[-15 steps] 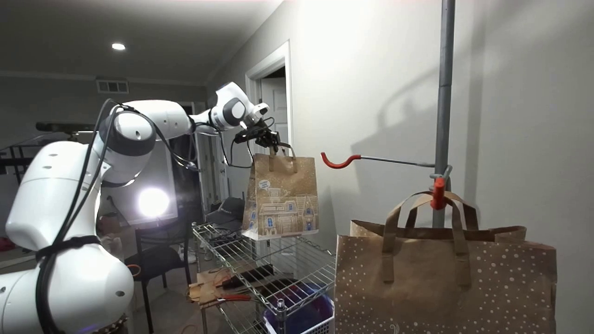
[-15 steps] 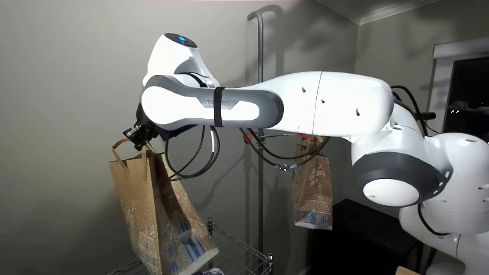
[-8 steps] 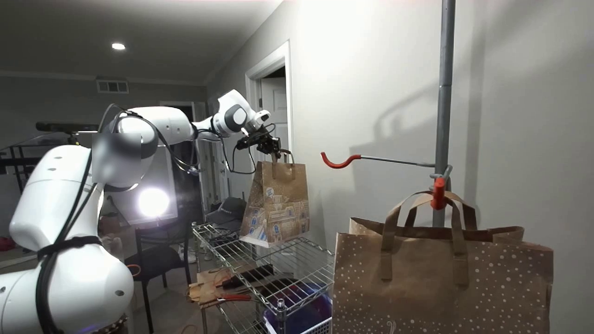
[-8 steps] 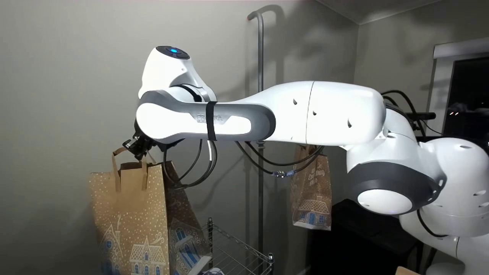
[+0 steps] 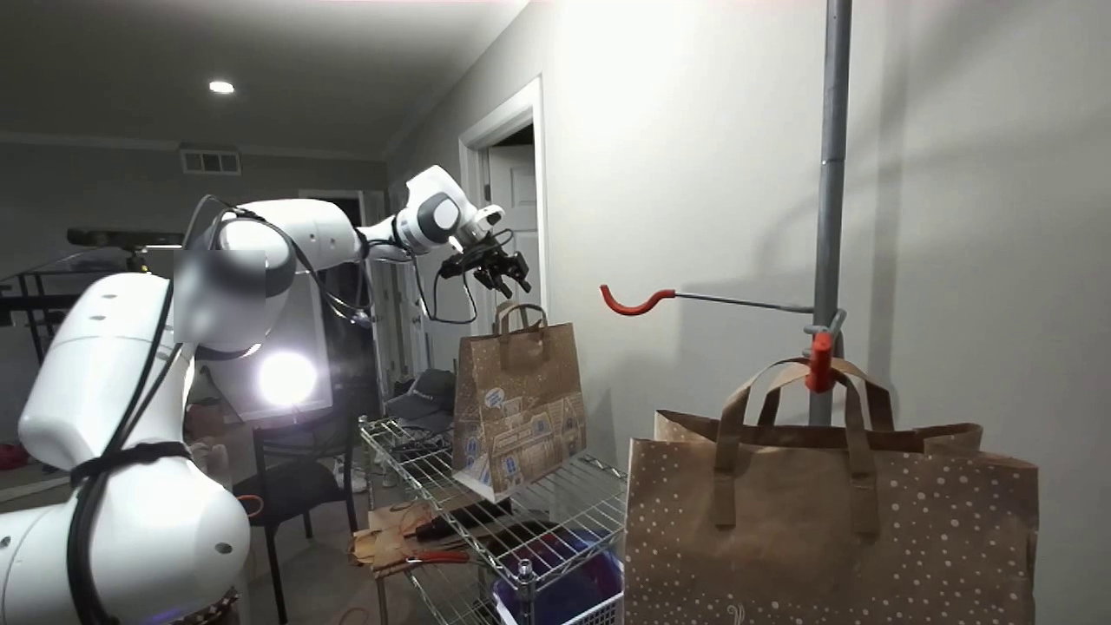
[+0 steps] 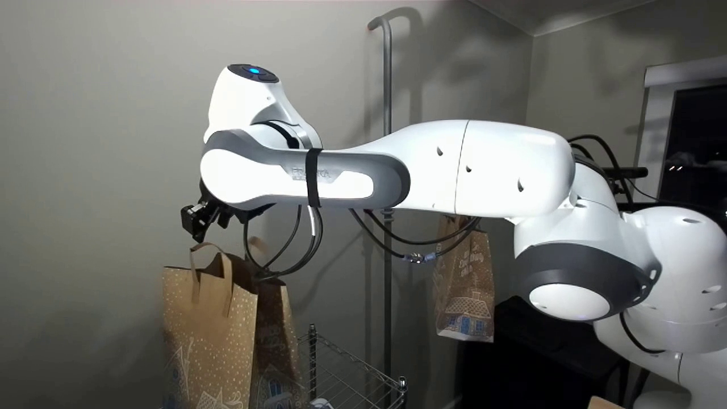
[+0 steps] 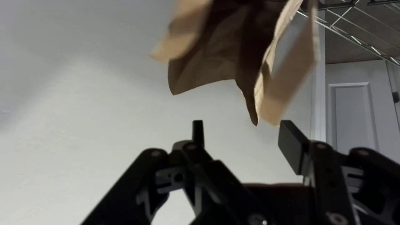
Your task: Move both paper bags from the hooks and place them on the top shelf of the rack
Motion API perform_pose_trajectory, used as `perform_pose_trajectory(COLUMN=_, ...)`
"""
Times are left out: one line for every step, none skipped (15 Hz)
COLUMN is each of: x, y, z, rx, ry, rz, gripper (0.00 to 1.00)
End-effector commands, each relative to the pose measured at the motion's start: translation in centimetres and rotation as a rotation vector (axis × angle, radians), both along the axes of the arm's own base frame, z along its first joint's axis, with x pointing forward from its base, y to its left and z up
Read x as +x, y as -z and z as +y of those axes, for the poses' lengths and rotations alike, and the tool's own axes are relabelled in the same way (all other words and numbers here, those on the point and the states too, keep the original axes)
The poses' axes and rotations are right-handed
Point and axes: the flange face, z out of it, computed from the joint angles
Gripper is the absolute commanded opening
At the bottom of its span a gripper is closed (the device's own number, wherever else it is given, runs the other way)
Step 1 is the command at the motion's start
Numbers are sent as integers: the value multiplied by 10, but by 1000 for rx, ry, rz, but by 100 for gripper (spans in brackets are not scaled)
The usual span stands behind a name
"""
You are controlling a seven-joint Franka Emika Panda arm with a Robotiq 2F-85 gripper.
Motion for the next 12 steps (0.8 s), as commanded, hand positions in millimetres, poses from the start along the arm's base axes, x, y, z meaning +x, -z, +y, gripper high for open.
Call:
perform_pose_trajectory(x=-1, y=-10, z=-3, rx=-4, ry=-16, rz=15, gripper=94)
perform_pose_trajectory(x=-2, y=-14, z=-4, rx=-4, ry=-18, rz=12, gripper=98)
perform_pose_trajectory(x=-4, y=-19, z=-4, rx=-5, ry=-22, rz=9, gripper=100)
perform_pose_trajectory(x=-6, y=-26, z=-5, rx=-8, ry=-27, rz=3, gripper=100)
perform_pose_trajectory(x=-9, y=-34, z=-7, rx=-11, ry=-29, rz=-7, gripper=100)
perform_pose_trajectory(x=-13, y=-46, z=-14, rx=-22, ry=-31, rz=-26, gripper=100)
perform_pose_trajectory(x=-15, y=-56, z=-18, rx=-22, ry=-34, rz=-41, gripper=100)
perform_pose_trajectory(x=-17, y=-69, z=-30, rx=-23, ry=-21, rz=-62, gripper=100)
perform_pose_trajectory(x=-18, y=-78, z=-40, rx=-23, ry=-13, rz=-75, gripper=100)
perform_pose_trajectory(x=-18, y=-86, z=-59, rx=-20, ry=18, rz=-77, gripper=100)
perform_pose_trajectory(x=-19, y=-94, z=-73, rx=-17, ry=40, rz=-80, gripper=100)
perform_pose_trajectory(x=-21, y=-97, z=-93, rx=-3, ry=76, rz=-76, gripper=100)
